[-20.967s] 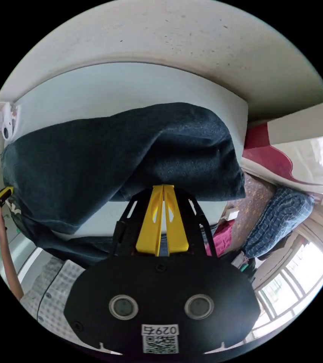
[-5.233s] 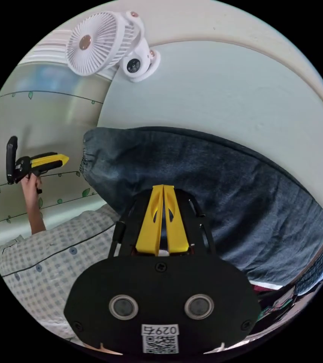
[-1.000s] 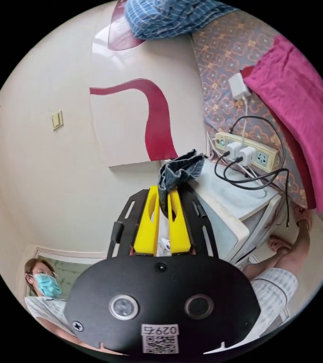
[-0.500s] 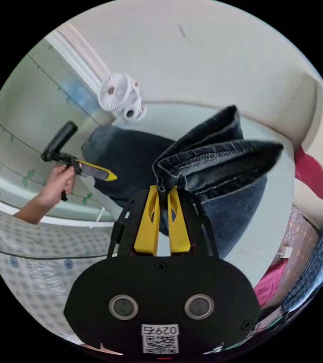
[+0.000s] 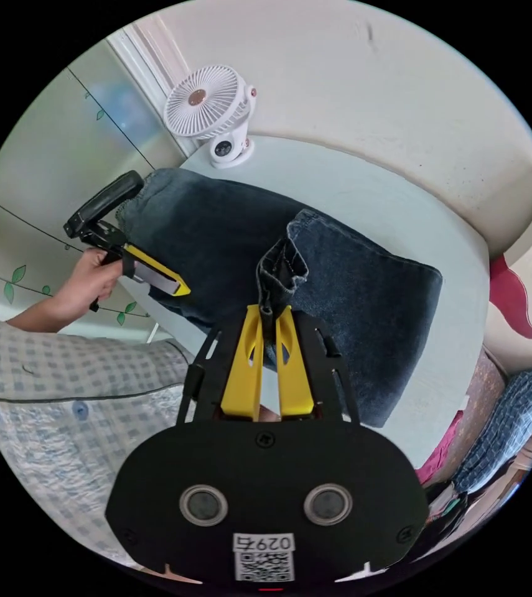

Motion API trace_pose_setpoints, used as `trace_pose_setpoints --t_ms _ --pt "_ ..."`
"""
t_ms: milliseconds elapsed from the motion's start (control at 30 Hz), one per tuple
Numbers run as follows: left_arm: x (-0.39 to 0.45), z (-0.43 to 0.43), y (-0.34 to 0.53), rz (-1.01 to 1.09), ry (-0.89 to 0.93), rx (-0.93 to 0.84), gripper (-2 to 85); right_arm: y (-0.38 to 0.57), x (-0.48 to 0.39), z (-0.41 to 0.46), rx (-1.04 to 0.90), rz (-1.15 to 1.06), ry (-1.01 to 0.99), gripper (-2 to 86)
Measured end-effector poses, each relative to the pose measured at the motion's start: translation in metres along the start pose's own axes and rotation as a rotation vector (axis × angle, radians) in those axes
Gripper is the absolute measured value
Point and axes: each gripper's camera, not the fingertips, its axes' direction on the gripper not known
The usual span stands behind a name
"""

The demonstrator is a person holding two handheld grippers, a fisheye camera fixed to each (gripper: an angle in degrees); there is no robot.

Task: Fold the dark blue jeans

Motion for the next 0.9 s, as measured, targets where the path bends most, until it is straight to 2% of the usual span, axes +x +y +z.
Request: trace_pose_setpoints --t_ms 167,333,433,500,533,633,700,800,900 --pt "0.008 0.003 -0.012 0.09 -0.049 -0.066 -1.0 -0.028 0.005 0.02 -0.001 0.106 -0.004 1.4" --pt "0.01 0.005 -0.018 0.125 -0.065 -0.091 -1.0 -0.059 0.012 0.036 -0.059 0.073 -0.012 3.1" --pt "0.004 0.002 -0.023 0.109 -0.017 -0.073 -0.9 -0.064 0.023 0.047 -0.139 0.021 -0.181 6.2" --pt "0.001 -0.006 -0.026 0.094 0.057 -0.021 -0.8 -0.056 0.045 0.032 -0.085 -0.014 -0.451 4.5" --pt "0.001 -0.008 -0.028 0.092 0.082 -0.005 -0.7 -0.053 0.054 0.027 -0.057 0.007 -0.488 3.5" --pt "0.002 -0.011 -0.038 0.089 0.191 0.047 0.2 -0.03 0.121 0.004 0.055 0.209 -0.485 0.7" --pt "0.005 -0.004 -0.052 0.069 0.186 0.031 5.4 -0.007 0.184 -0.006 0.109 0.388 -0.483 0.0" --pt "0.009 0.01 -0.072 0.049 0.184 -0.011 11.2 0.019 0.249 -0.011 0.133 0.54 -0.512 -0.2" --pt "0.014 0.023 -0.085 0.047 0.223 -0.041 12.4 0.035 0.298 -0.015 0.115 0.612 -0.473 -0.3"
